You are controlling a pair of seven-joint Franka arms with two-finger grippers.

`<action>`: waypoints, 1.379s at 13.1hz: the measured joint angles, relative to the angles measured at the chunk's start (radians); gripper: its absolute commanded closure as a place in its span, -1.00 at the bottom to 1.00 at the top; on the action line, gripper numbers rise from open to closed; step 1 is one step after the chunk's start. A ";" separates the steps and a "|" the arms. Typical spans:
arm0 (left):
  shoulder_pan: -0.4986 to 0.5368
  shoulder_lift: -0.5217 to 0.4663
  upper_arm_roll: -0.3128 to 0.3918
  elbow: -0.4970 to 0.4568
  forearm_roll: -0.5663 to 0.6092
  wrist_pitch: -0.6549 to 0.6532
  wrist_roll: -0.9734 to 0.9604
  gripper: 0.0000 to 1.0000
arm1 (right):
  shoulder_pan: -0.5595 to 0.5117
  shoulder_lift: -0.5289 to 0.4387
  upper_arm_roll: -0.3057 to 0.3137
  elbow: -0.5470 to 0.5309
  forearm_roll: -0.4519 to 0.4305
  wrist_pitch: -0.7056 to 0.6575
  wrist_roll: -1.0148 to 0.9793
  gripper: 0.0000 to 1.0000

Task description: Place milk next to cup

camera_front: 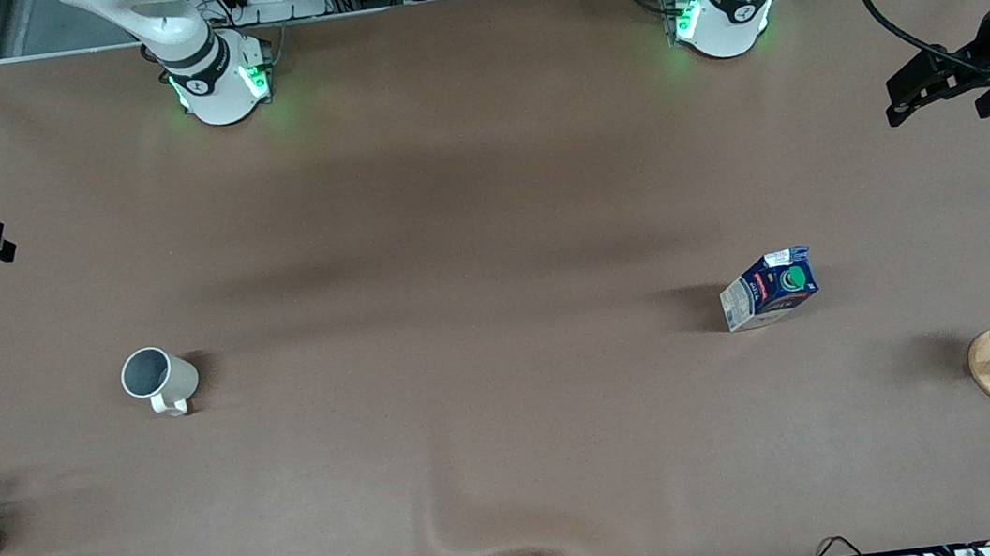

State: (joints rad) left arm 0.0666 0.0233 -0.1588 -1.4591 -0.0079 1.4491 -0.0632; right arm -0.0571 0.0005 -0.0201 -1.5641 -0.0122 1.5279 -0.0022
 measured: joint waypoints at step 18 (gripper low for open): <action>0.003 0.004 0.002 0.001 0.000 0.001 0.000 -1.00 | 0.125 0.233 0.011 0.003 -0.097 0.087 0.001 -1.00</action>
State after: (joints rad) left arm 0.0696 0.0272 -0.1569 -1.4583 -0.0079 1.4503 -0.0633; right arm 0.0684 0.2337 -0.0094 -1.5607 -0.1095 1.6145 -0.0011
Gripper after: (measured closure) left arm 0.000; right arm 0.000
